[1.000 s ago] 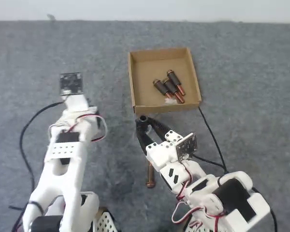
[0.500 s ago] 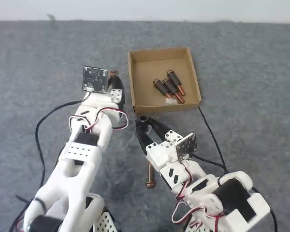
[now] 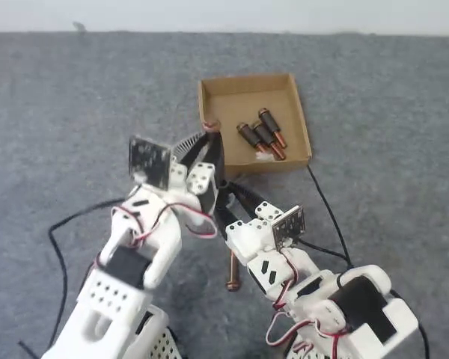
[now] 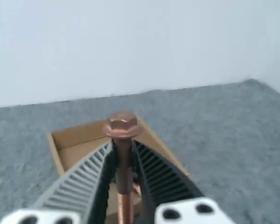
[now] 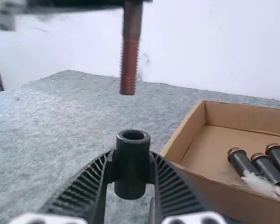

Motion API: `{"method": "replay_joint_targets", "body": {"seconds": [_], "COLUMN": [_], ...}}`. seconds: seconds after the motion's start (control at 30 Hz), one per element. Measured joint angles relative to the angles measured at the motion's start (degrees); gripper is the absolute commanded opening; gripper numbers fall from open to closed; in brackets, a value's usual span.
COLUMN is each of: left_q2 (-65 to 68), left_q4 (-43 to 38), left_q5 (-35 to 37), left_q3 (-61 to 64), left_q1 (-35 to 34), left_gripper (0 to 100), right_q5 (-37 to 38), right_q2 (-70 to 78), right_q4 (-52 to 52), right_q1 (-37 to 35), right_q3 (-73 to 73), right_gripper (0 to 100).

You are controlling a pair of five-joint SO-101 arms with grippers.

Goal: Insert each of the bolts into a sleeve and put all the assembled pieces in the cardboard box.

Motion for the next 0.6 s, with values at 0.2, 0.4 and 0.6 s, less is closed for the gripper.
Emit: {"method": "replay_joint_targets", "body": {"seconds": [0.2,0.4,0.6], "left_q2": [-10.3,-19.1,-25.6], "left_q4": [7.6,8.0,10.3], "left_q5": [0.3,0.4,0.4], "left_q3": [1.1,8.8,11.0], "left_q1": [4.7,8.5,10.3], "left_gripper": [1,1,1], "right_q5": [0.0,0.0,0.0], "right_q2": [0.0,0.0,2.1], "right_q4": [0.0,0.0,0.0], "right_q1": [0.0,0.0,0.0], "right_q3": [0.0,0.0,0.0], "right_gripper": [0.6,0.6,0.6]}}
